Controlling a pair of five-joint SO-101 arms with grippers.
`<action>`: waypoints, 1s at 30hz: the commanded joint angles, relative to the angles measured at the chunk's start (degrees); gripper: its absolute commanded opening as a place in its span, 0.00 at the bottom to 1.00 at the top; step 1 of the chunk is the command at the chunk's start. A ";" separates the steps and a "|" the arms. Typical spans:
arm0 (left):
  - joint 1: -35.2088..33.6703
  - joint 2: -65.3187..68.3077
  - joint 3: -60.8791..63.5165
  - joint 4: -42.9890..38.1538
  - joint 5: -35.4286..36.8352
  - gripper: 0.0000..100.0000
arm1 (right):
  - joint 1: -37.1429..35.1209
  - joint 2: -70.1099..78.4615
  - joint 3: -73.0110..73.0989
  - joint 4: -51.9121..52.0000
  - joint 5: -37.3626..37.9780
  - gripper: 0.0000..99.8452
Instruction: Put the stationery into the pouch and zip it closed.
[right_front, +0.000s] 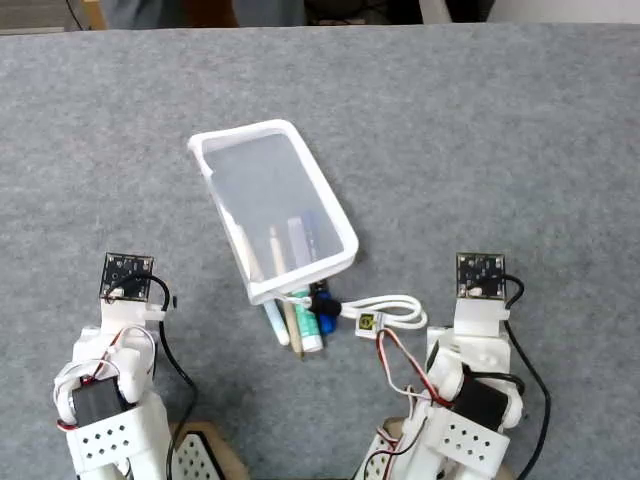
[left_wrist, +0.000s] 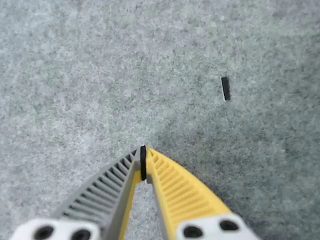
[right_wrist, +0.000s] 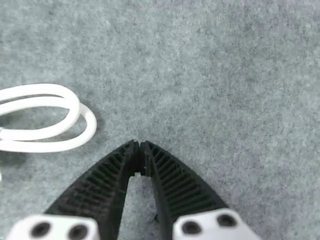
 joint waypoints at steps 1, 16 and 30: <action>0.04 -0.53 0.92 0.26 -0.53 0.03 | 0.53 -2.07 -0.13 0.09 0.35 0.01; 0.13 -0.53 0.92 0.26 -0.35 0.03 | 0.18 -2.07 -0.13 0.09 -0.09 0.01; 2.51 -0.53 0.48 0.44 -0.62 0.03 | -4.13 -2.07 -0.13 -1.32 0.35 0.01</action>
